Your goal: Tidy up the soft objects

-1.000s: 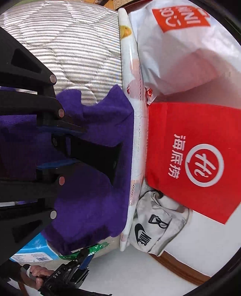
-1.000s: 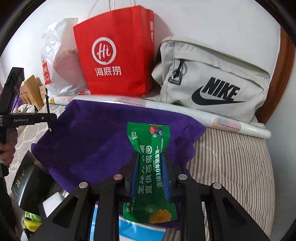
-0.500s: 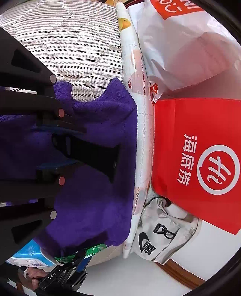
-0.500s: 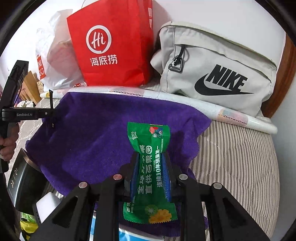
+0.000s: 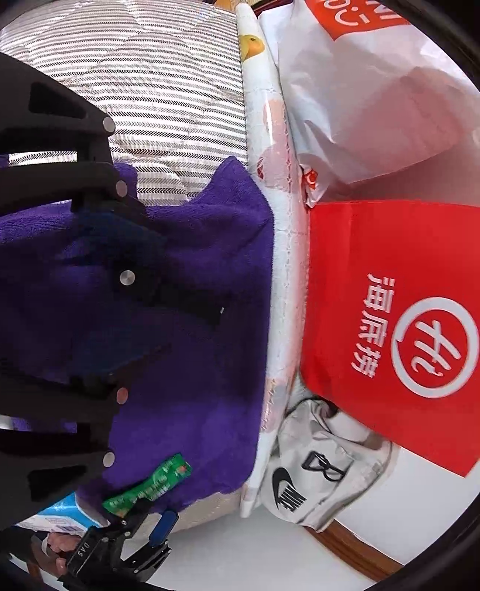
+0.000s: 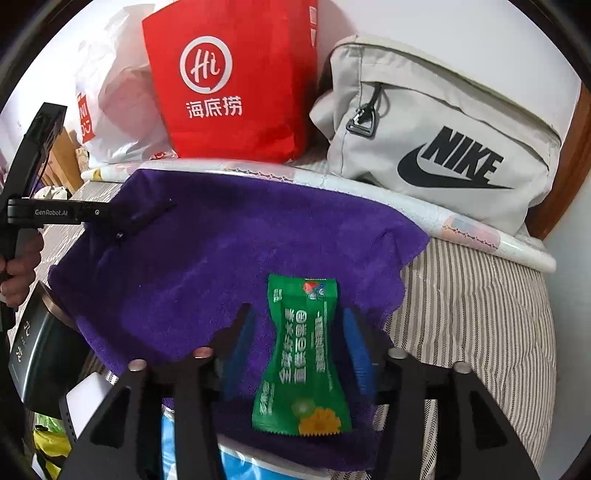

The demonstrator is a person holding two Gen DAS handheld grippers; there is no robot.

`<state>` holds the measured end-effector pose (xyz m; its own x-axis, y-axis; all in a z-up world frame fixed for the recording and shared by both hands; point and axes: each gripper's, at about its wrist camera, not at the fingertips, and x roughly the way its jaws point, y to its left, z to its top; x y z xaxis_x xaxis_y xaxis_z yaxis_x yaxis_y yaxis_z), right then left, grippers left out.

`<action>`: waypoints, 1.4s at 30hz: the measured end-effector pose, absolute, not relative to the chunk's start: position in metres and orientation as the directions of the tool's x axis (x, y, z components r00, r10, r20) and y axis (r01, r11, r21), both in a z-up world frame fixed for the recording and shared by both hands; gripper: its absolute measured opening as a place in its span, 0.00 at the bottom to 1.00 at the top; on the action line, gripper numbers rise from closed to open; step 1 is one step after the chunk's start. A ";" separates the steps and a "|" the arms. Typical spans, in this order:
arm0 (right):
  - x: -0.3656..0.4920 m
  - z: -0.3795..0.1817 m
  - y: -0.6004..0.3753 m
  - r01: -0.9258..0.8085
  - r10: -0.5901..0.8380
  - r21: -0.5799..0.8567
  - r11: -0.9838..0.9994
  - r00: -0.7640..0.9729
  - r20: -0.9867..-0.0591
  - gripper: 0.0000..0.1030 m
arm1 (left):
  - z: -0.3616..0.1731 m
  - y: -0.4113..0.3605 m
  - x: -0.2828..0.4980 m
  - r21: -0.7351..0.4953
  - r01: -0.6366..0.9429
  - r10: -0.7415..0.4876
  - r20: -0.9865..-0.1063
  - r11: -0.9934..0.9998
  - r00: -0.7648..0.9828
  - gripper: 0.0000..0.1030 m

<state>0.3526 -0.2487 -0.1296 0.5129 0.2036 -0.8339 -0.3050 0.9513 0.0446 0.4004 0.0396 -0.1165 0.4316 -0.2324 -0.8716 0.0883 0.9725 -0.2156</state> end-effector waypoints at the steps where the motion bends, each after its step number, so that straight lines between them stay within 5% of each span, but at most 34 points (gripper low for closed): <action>1: 0.351 -0.127 -0.249 -0.305 0.205 0.045 0.951 0.519 -0.830 0.54 | -0.114 0.042 0.399 -0.217 0.087 -0.233 -0.870 0.972 0.435 0.51; 21: 0.243 -0.059 -0.252 -0.288 0.299 0.151 0.946 0.587 -0.752 0.55 | -0.026 0.055 0.272 -0.199 0.098 -0.219 -0.790 0.975 0.573 0.51; 42: 0.137 -0.092 -0.180 -0.450 0.366 0.124 0.884 0.503 -0.783 0.51 | -0.068 0.067 0.137 -0.215 0.074 -0.220 -0.813 0.974 0.539 0.51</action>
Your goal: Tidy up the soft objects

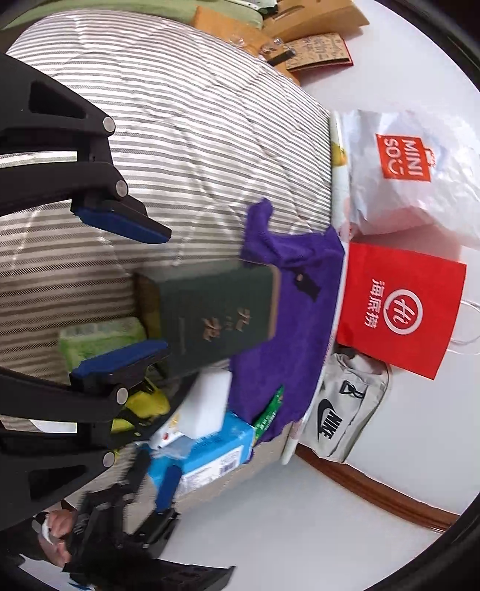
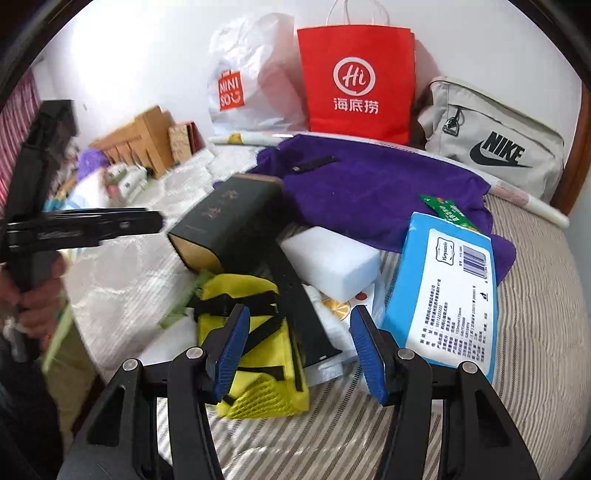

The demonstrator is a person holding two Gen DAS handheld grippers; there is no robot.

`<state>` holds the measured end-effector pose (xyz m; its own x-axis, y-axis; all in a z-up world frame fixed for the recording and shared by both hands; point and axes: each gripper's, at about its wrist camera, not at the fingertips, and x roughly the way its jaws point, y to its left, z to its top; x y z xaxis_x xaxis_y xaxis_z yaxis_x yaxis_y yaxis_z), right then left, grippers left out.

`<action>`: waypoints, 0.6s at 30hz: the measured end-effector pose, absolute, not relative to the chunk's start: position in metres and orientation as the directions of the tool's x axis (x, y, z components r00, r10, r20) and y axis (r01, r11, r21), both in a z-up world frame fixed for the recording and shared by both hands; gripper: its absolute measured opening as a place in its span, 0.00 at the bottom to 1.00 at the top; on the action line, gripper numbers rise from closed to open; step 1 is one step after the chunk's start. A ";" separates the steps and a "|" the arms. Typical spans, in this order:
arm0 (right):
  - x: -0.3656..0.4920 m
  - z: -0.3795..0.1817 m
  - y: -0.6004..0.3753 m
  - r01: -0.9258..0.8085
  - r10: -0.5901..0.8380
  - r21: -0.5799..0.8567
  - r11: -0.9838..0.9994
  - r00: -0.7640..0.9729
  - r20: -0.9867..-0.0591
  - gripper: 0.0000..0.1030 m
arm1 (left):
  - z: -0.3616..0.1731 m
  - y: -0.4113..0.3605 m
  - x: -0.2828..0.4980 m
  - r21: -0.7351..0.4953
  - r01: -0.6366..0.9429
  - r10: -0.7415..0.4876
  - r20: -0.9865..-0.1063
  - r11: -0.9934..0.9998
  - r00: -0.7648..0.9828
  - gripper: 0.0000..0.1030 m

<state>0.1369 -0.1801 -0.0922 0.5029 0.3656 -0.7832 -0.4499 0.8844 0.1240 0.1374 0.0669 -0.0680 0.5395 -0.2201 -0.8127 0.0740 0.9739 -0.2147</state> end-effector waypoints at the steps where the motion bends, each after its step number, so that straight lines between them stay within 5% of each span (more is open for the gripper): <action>1: 0.139 -0.095 -0.177 -0.427 0.319 0.077 0.901 0.531 -0.785 0.46 | -0.070 0.067 0.135 -0.210 0.074 -0.216 -0.815 0.975 0.538 0.51; 15: 0.166 -0.123 -0.146 -0.502 0.290 0.040 0.864 0.430 -0.855 0.43 | -0.102 0.085 0.137 -0.255 0.048 -0.244 -0.828 0.966 0.505 0.51; 18: 0.170 -0.125 -0.141 -0.517 0.298 0.048 0.855 0.412 -0.861 0.29 | -0.105 0.088 0.137 -0.269 0.043 -0.253 -0.826 0.962 0.504 0.51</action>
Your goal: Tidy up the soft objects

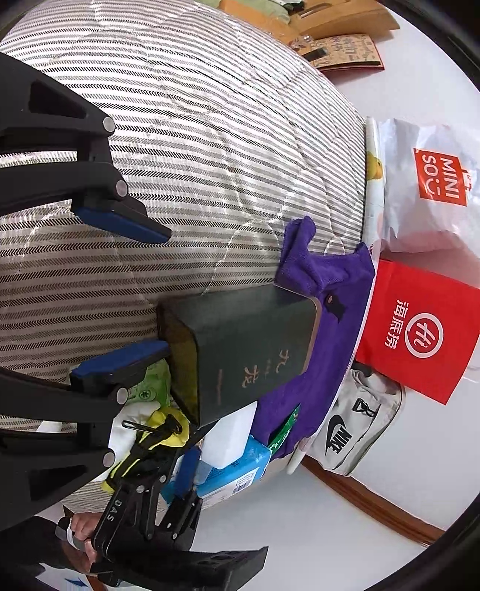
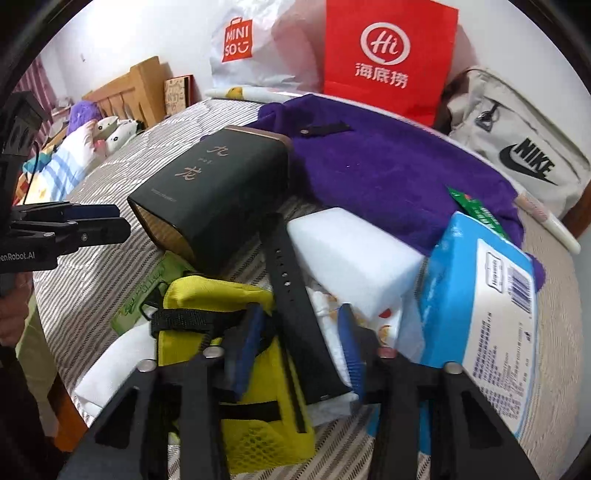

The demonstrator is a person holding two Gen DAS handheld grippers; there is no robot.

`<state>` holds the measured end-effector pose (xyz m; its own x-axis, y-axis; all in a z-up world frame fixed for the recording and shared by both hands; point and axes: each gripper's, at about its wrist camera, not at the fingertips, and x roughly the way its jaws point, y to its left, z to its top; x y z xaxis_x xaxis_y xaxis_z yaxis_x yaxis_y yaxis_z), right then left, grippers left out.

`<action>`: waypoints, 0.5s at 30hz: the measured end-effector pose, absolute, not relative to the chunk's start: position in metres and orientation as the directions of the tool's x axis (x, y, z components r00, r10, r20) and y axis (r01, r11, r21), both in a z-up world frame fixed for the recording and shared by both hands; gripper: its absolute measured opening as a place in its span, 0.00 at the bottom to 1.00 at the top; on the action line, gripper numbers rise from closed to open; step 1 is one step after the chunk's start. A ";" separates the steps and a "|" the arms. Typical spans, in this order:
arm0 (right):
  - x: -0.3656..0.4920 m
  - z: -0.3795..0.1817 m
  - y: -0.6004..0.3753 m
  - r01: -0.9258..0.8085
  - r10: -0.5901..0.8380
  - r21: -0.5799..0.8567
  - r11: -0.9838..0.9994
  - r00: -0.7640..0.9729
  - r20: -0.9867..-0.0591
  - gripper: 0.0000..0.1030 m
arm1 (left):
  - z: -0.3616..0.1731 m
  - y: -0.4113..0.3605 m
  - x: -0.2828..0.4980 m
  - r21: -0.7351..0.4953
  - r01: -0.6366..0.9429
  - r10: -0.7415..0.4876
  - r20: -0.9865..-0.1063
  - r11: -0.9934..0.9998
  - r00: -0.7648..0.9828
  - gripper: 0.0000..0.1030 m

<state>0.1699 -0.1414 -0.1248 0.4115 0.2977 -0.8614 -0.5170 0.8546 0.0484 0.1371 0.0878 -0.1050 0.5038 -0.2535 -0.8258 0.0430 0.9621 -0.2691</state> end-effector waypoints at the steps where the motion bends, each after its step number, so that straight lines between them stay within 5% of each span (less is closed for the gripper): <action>1: 0.171 -0.126 -0.140 -0.521 0.298 0.049 0.852 0.406 -0.864 0.27 | -0.106 0.088 0.136 -0.273 0.042 -0.256 -0.825 0.961 0.503 0.51; 3: 0.170 -0.127 -0.136 -0.529 0.279 0.020 0.849 0.414 -0.867 0.25 | -0.108 0.089 0.135 -0.273 0.041 -0.257 -0.827 0.961 0.500 0.51; 4: 0.170 -0.125 -0.136 -0.528 0.276 0.015 0.849 0.419 -0.865 0.10 | -0.109 0.089 0.134 -0.274 0.041 -0.257 -0.828 0.961 0.499 0.51; 5: 0.169 -0.123 -0.138 -0.518 0.265 0.004 0.856 0.431 -0.862 0.06 | -0.109 0.089 0.133 -0.275 0.042 -0.258 -0.828 0.961 0.497 0.51; 15: 0.155 -0.118 -0.150 -0.538 0.336 0.091 0.838 0.378 -0.863 0.04 | -0.108 0.086 0.123 -0.277 0.055 -0.267 -0.828 0.959 0.494 0.51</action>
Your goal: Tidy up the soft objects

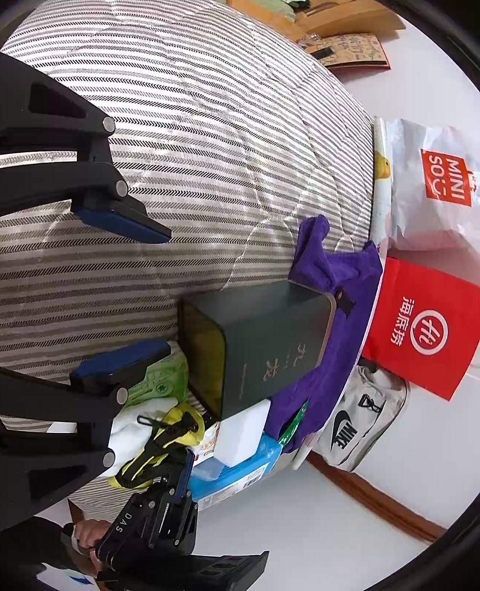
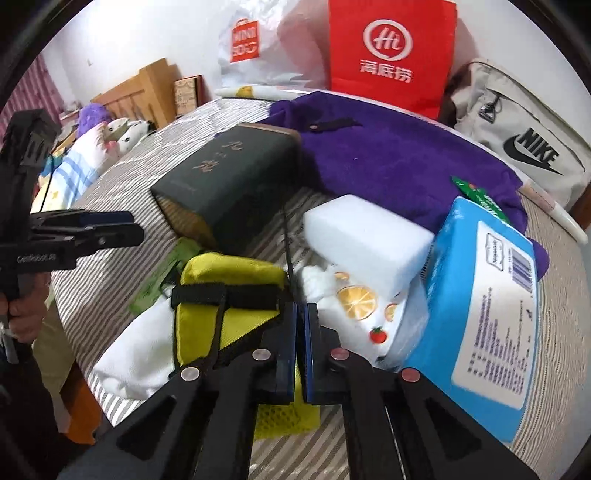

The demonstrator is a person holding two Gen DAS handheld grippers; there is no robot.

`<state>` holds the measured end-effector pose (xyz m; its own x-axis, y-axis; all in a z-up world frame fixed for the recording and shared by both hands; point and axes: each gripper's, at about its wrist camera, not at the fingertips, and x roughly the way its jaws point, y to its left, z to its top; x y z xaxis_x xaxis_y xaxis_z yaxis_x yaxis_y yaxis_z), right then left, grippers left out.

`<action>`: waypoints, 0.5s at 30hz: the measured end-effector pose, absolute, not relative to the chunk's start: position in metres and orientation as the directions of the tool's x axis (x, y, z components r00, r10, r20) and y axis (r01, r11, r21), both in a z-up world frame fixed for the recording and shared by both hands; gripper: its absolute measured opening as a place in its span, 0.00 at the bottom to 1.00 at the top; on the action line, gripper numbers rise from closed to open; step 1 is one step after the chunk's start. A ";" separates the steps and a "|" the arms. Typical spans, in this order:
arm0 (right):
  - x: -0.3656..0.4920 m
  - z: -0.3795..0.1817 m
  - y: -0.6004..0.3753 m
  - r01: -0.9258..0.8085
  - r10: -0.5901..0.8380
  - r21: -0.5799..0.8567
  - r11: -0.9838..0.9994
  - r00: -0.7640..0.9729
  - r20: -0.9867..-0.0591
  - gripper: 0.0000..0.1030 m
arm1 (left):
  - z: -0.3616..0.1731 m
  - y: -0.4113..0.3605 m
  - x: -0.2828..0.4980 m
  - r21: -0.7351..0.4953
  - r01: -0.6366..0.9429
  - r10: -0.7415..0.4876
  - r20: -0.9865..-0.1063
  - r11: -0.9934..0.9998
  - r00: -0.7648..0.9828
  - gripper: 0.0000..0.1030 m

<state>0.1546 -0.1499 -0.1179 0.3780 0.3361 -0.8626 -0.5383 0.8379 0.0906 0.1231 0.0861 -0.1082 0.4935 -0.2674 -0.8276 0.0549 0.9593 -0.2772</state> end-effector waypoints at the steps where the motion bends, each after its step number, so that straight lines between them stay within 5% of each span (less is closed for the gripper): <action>1: 0.153 -0.118 -0.148 -0.545 0.330 0.078 0.835 0.381 -0.864 0.04 | -0.108 0.085 0.122 -0.275 0.055 -0.266 -0.828 0.960 0.494 0.51; 15: 0.162 -0.123 -0.136 -0.576 0.290 -0.002 0.818 0.415 -0.862 0.02 | -0.109 0.083 0.121 -0.268 0.060 -0.262 -0.832 0.961 0.488 0.51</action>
